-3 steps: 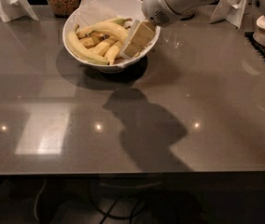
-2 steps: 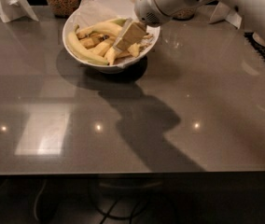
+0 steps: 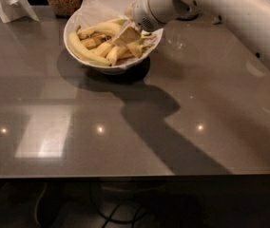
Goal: Pick banana from white bowl
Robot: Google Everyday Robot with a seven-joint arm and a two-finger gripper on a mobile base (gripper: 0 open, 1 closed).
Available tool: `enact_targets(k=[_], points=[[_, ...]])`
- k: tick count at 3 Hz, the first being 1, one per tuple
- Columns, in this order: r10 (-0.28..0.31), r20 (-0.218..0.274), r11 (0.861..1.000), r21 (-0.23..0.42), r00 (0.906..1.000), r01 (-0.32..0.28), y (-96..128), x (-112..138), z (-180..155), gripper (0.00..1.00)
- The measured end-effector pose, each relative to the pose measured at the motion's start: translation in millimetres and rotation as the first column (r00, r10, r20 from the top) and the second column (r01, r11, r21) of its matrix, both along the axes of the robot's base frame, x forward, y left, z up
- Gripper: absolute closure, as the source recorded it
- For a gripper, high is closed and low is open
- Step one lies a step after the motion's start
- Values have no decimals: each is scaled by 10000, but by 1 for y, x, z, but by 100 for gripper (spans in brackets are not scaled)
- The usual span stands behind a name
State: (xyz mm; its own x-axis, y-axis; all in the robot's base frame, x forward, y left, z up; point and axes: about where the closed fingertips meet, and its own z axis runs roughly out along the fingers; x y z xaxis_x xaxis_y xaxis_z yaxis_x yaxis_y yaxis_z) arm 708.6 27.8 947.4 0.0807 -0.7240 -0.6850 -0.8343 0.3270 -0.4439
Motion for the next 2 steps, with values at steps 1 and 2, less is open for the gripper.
enact_targets(k=[1, 2], points=[[-122, -132, 9999, 86, 9998, 123, 1, 11, -10, 37], [-288, -289, 9996, 51, 9992, 290, 1, 25, -23, 36]])
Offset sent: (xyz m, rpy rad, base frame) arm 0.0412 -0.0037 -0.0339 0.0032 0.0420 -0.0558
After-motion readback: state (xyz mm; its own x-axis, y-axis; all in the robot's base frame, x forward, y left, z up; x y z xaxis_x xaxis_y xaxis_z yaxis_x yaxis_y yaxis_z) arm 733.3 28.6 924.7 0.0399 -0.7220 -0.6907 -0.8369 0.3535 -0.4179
